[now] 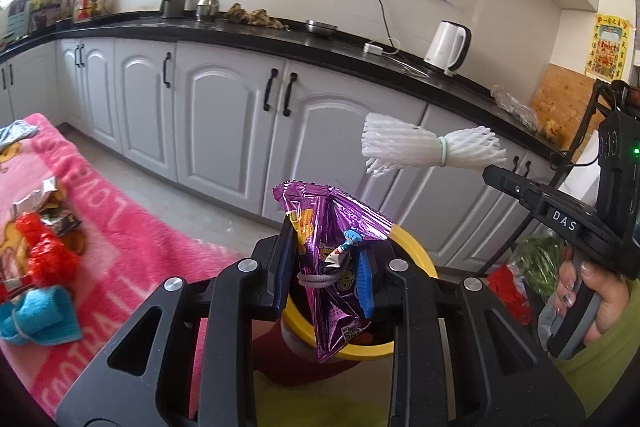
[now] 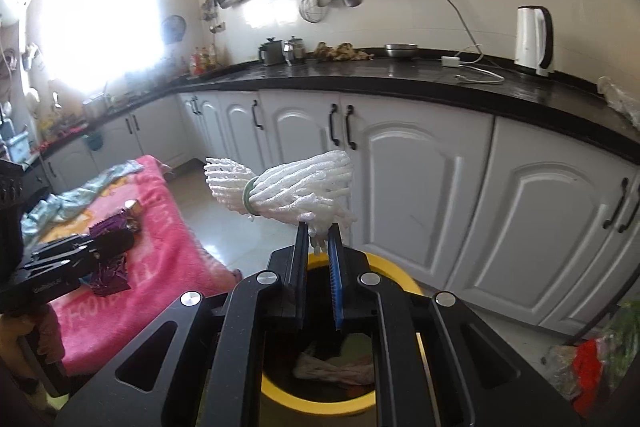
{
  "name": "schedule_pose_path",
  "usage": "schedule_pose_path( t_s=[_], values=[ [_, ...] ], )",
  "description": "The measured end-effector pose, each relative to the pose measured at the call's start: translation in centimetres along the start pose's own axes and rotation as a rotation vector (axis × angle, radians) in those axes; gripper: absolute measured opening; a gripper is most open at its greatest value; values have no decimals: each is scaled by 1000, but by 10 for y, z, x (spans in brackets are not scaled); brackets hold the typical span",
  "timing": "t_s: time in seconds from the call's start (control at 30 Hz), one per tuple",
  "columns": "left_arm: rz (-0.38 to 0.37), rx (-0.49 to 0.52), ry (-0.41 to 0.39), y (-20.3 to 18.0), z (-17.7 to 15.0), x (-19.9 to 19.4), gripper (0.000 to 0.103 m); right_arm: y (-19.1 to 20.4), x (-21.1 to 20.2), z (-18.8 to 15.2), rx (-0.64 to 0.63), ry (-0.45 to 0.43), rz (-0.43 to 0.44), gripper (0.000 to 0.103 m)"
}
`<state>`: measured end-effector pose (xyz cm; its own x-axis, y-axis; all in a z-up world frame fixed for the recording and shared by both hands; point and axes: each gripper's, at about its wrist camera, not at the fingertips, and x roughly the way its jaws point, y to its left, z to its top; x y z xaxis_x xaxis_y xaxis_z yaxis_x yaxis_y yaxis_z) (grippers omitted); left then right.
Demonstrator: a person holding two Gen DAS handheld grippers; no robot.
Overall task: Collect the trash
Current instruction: 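Carry the purple wrapper and white netting over the yellow-rimmed bin, then open both tools to drop the wrapper and netting into the bin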
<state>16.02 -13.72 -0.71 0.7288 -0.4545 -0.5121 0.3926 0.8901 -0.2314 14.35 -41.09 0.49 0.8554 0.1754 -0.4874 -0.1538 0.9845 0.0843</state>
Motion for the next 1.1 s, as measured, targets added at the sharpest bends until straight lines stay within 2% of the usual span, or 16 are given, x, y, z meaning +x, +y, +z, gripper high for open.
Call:
schedule_pose_path(
  t_s=[0.27, 0.7, 0.77, 0.83, 0.97, 1.03, 1.1],
  values=[
    [-40, 21, 27, -19, -3, 28, 20, -9, 11, -11, -23, 61, -84, 10],
    [-71, 39, 85, -32, -6, 75, 22, -31, 38, -30, 41, 155, -104, 13],
    [-77, 38, 93, -32, -7, 82, 22, -34, 43, -34, 53, 171, -96, 17],
    [-77, 37, 109, -33, -10, 88, 24, -35, 49, -38, 69, 191, -91, 35],
    [-62, 18, 136, -28, -17, 95, 45, -36, 54, -43, 76, 209, -89, 41],
    [-56, 9, 141, -25, -19, 95, 49, -36, 53, -43, 81, 205, -93, 43],
    [-45, 5, 140, -23, -19, 93, 61, -35, 51, -42, 81, 193, -90, 44]
  ],
)
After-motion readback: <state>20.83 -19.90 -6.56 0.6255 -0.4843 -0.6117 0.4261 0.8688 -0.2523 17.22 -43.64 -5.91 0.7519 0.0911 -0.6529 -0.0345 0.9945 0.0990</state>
